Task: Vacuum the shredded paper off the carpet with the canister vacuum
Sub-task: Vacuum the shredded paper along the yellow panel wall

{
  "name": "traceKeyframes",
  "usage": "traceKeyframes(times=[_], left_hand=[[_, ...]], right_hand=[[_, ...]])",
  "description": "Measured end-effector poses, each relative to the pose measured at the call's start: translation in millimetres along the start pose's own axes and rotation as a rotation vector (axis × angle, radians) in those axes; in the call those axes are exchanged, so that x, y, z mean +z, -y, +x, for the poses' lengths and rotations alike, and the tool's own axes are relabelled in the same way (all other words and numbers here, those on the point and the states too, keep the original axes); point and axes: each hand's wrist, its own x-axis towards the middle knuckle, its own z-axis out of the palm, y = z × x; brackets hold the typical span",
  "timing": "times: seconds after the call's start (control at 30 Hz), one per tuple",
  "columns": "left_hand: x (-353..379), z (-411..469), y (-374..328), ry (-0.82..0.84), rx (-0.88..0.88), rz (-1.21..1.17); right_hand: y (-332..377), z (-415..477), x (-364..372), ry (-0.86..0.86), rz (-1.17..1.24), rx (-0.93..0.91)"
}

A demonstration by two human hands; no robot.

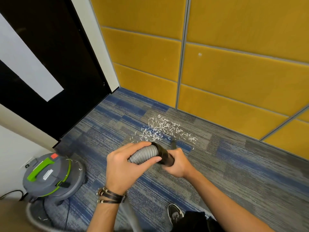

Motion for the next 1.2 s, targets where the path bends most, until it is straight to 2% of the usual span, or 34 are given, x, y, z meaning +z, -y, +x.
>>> traceKeyframes(times=[0.23,0.47,0.73,0.97,1.2], left_hand=[[19,10,-9,-0.036,0.040,0.007],[41,24,-4,-0.012,-0.013,0.042],[62,40,-16,0.052,-0.008,-0.021],[76,48,-22,-0.035,-0.004,0.027],[77,63,-23,0.000,-0.005,-0.017]], right_hand=[[-11,-5,-31,-0.080,-0.048,-0.056],[-22,19,-42,-0.013,-0.051,-0.032],[-38,7,-66,-0.051,-0.020,-0.030],[-47,17,-81,-0.083,-0.033,-0.033],[-48,22,-91,-0.025,-0.021,-0.012]])
